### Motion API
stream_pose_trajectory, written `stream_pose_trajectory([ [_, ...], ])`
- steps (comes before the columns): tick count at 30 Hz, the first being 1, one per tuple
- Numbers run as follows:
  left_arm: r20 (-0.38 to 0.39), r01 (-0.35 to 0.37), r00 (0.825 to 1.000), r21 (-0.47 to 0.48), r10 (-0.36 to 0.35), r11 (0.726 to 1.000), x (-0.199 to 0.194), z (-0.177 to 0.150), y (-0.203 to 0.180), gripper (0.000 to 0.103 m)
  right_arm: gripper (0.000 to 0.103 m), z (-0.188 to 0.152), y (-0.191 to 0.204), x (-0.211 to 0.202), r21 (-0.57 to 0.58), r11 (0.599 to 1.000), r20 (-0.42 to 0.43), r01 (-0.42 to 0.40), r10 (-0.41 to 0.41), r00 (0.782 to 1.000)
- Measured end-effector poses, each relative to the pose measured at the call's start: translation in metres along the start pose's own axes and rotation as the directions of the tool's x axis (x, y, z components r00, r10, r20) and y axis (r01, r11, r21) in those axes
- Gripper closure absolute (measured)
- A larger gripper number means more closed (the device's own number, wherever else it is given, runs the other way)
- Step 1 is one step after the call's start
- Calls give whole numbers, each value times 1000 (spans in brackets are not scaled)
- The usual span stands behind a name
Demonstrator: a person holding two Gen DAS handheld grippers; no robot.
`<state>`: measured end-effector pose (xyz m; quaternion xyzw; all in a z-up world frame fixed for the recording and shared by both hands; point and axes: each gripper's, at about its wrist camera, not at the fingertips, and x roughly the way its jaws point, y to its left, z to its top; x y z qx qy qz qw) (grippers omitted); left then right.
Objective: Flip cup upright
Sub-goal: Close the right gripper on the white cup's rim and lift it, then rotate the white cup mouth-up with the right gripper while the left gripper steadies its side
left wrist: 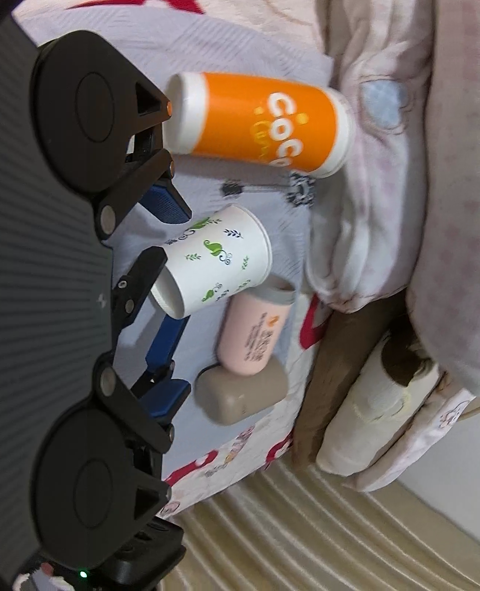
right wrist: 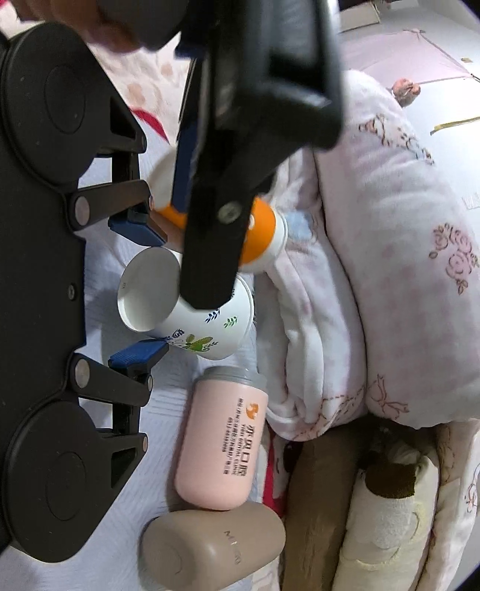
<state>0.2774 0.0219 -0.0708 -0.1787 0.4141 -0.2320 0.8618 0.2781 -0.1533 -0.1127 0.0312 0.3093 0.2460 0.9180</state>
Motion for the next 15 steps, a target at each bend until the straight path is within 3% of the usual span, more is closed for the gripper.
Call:
stream_pose_trajectory([
  [4, -43, 17, 999, -47, -19, 999, -6, -13, -1, 12, 42, -8, 3, -17, 8, 999, -32, 31, -31, 999],
  [10, -43, 25, 999, -27, -26, 999, -21, -24, -19, 12, 42, -20, 5, -43, 10, 998, -85, 68, -67, 994],
  [15, -64, 73, 995, -109, -80, 991, -32, -47, -20, 12, 42, -32, 8, -77, 26, 998, -84, 51, -49, 995],
])
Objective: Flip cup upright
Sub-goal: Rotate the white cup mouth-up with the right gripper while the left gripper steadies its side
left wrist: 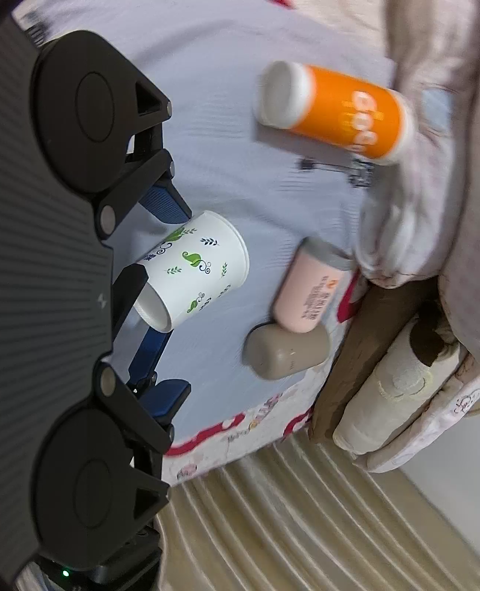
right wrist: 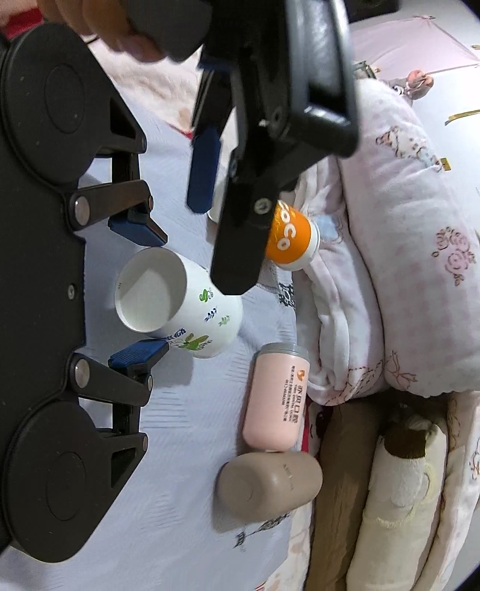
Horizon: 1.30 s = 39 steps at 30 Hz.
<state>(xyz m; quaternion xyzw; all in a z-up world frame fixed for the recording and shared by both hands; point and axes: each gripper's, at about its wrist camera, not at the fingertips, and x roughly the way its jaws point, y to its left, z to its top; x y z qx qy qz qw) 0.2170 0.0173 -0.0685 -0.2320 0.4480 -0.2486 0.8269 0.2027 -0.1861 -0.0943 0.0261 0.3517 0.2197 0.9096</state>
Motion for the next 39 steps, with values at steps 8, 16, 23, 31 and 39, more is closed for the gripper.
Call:
stream_pose_trajectory([
  [8, -30, -12, 999, -35, 11, 999, 7, -22, -1, 12, 42, -23, 13, -12, -76, 997, -109, 21, -29, 994],
  [16, -50, -5, 999, -76, 1, 997, 14, -22, 10, 16, 22, -21, 1, -6, 6, 999, -140, -33, 33, 990],
  [23, -79, 24, 996, -113, -33, 993, 22, -17, 20, 26, 22, -13, -11, 2, 37, 996, -164, -87, 92, 982],
  [31, -144, -3, 989, -126, -15, 992, 47, -17, 31, 34, 35, -3, -36, 34, 185, 969, -236, -164, 206, 950],
  [39, -126, -31, 992, -33, 27, 999, 47, -15, 24, 42, 36, 6, -26, 37, 52, 975, -280, -218, 223, 934],
])
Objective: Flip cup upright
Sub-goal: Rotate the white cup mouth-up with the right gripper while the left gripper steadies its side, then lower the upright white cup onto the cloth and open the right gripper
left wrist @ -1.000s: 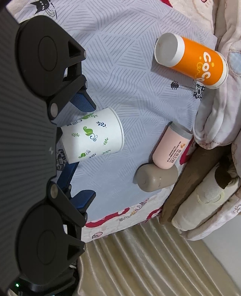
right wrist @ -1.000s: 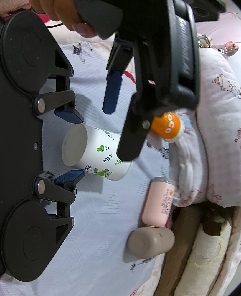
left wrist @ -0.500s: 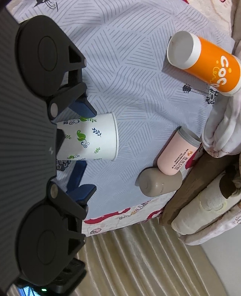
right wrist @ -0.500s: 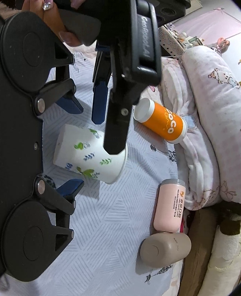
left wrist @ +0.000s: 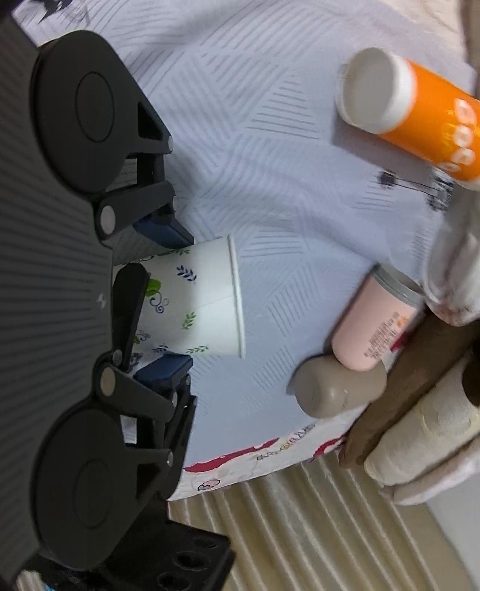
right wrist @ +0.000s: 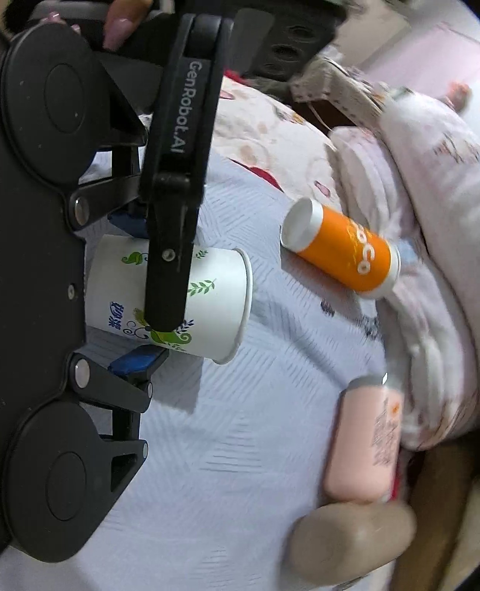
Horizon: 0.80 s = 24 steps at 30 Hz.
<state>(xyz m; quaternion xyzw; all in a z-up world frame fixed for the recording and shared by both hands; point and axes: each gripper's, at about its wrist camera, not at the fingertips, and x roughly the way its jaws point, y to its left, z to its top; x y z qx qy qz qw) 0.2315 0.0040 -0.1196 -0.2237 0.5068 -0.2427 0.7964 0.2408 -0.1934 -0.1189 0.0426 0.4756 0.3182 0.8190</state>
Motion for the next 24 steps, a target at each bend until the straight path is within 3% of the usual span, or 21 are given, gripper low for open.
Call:
stream_pose_trajectory([
  [3, 49, -29, 998, 98, 25, 995, -9, 1, -11, 42, 36, 3, 4, -5, -93, 996, 27, -2, 4, 1000],
  [8, 149, -89, 987, 237, 55, 967, -16, 3, -28, 43, 36, 1, 13, -7, -274, 959, 148, 70, -30, 989],
  [12, 259, -150, 964, 333, 63, 931, -12, 5, -43, 43, 36, 2, 19, -4, -356, 911, 308, 207, -95, 947],
  [16, 315, -168, 948, 356, 51, 919, -4, 9, -43, 43, 36, 5, 14, 5, -410, 852, 432, 327, -134, 892],
  [24, 357, -226, 931, 410, 73, 884, 10, 4, -43, 43, 36, 5, 6, 23, -418, 828, 493, 373, -139, 859],
])
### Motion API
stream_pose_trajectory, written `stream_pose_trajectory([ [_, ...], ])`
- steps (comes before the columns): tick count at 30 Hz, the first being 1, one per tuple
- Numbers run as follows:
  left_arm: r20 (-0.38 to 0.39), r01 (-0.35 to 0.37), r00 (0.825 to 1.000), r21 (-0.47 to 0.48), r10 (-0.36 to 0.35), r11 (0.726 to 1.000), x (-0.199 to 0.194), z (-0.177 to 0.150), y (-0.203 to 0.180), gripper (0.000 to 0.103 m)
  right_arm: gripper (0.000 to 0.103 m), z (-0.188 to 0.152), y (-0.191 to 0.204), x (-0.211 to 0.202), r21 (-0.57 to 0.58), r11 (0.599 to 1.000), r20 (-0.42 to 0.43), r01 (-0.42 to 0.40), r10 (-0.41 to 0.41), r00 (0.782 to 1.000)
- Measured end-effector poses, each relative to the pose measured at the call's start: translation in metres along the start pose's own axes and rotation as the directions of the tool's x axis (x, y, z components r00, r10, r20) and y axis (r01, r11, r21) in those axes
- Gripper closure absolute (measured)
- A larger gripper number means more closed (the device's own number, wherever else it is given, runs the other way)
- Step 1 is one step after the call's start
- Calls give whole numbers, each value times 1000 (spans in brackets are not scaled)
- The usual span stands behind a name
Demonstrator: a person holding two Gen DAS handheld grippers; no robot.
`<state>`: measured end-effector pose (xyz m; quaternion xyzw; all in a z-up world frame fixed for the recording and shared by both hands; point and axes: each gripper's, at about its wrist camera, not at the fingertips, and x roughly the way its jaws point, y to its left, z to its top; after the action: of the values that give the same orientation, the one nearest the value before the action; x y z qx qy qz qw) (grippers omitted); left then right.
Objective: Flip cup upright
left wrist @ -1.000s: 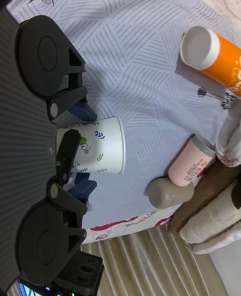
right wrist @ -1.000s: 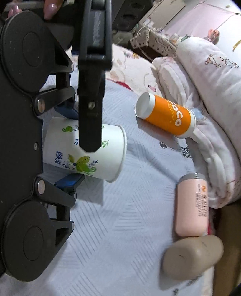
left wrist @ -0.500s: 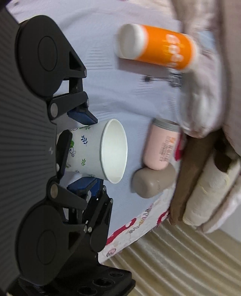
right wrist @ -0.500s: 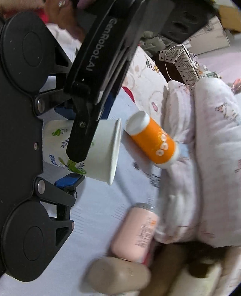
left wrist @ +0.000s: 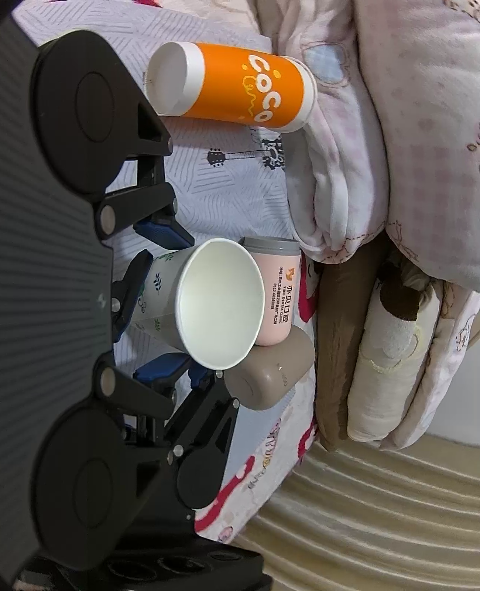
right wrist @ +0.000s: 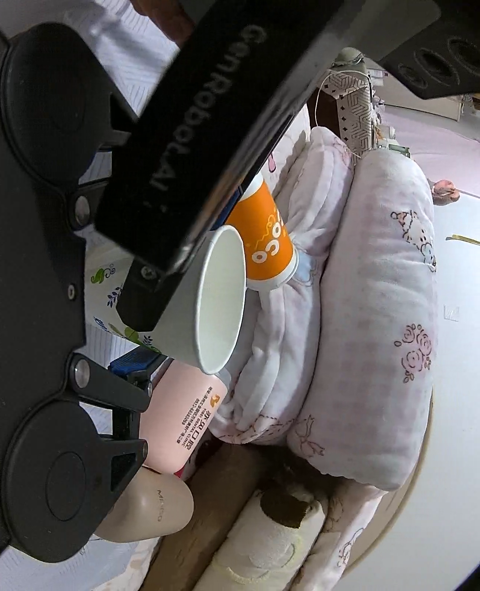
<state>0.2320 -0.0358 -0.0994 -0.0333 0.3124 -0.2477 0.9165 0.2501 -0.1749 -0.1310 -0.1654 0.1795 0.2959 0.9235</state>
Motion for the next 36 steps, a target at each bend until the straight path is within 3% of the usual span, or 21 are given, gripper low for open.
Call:
stream_pose_trajectory([
  [16, -42, 24, 999, -13, -24, 1000, 6, -5, -2, 39, 35, -9, -8, 8, 82, 996, -55, -22, 27, 998],
  [19, -48, 34, 998, -39, -36, 999, 5, -5, 0, 35, 25, -8, -12, 7, 135, 990, -65, -25, 34, 997],
  [24, -46, 48, 998, -64, -51, 997, -2, -5, -1, 33, 18, -7, -13, 4, 179, 984, -86, -14, 30, 996],
  [36, -63, 15, 998, -92, -21, 996, -43, -3, -5, 32, 15, 1, -2, -27, 241, 970, -173, 7, 36, 984],
])
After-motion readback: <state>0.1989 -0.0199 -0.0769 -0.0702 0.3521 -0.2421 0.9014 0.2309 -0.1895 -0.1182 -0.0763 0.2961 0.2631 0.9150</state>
